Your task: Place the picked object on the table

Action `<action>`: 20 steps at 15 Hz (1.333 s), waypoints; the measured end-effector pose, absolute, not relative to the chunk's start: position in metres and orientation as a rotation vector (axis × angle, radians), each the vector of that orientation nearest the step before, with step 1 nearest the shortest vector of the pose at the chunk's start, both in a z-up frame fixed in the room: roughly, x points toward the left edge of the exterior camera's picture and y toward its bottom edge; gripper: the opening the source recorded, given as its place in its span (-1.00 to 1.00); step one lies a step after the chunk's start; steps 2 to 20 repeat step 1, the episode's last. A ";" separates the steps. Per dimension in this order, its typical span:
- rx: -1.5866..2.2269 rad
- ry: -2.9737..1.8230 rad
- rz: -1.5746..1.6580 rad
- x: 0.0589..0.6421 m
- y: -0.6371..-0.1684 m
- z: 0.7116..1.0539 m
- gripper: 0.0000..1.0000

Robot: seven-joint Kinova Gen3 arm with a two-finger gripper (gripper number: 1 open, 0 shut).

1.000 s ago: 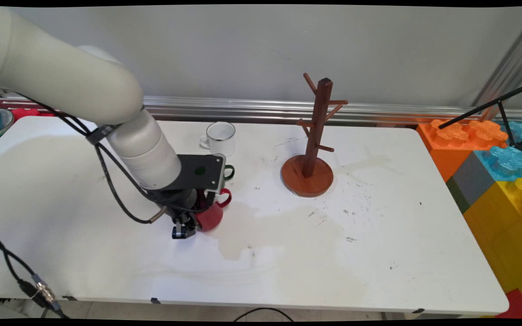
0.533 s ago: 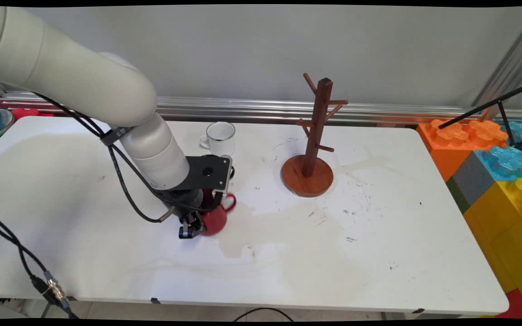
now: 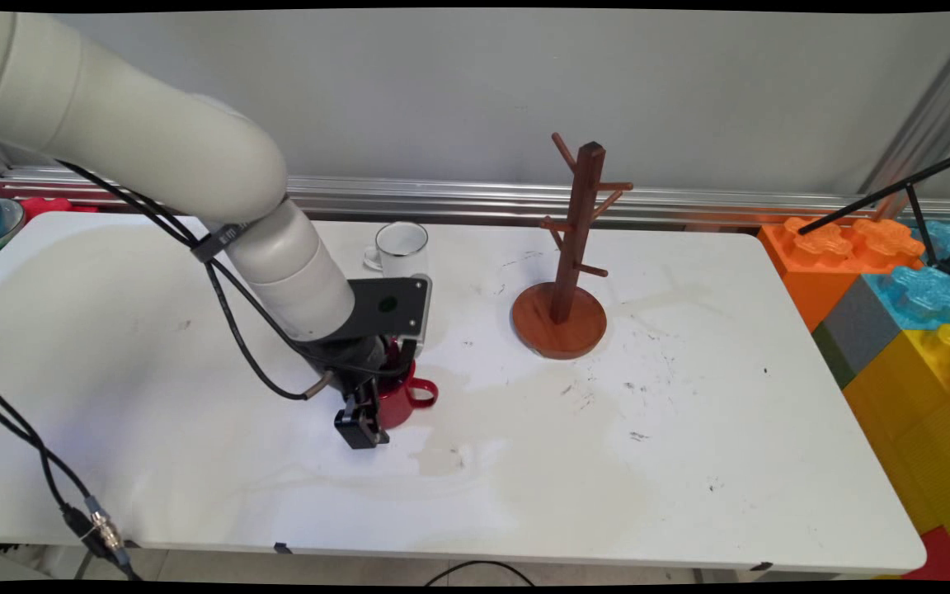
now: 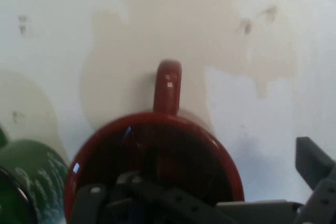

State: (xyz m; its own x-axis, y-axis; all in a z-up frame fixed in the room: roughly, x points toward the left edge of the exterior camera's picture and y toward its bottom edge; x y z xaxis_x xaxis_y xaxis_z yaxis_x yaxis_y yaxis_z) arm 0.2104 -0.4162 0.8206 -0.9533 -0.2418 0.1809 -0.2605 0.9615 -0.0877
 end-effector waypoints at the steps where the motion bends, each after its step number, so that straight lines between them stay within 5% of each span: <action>1: 0.372 -2.921 0.174 0.211 -0.416 0.826 1.00; 20: 0.372 -2.921 0.174 0.211 -0.416 0.826 1.00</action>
